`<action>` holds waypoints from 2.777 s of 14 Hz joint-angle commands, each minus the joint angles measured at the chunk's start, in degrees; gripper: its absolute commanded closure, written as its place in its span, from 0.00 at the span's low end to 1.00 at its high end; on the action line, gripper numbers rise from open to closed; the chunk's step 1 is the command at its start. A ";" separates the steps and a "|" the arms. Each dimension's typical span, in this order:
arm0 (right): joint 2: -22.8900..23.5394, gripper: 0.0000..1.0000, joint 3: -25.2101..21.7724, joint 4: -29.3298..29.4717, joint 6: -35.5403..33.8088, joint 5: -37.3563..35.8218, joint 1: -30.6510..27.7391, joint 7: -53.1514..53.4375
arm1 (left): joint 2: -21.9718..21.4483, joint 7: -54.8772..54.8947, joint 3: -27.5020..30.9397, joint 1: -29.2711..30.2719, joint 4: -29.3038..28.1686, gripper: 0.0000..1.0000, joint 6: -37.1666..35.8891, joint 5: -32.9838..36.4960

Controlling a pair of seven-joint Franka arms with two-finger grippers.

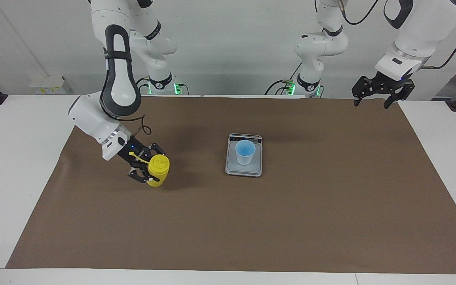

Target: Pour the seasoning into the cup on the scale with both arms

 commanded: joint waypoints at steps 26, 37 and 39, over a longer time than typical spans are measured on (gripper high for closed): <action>-9.01 0.00 0.05 -2.33 -7.23 -20.81 -11.72 -7.60 | -0.76 -0.62 -0.28 0.46 -1.09 0.00 2.29 -1.14; -15.25 0.00 0.93 8.64 -15.93 -47.61 -4.96 38.60 | -1.11 -0.63 -0.89 1.67 -1.88 0.00 2.20 -1.06; -15.34 0.00 1.28 11.11 -19.34 -50.34 -4.26 48.52 | -1.02 -0.71 -3.43 3.96 -1.88 0.00 2.81 -1.06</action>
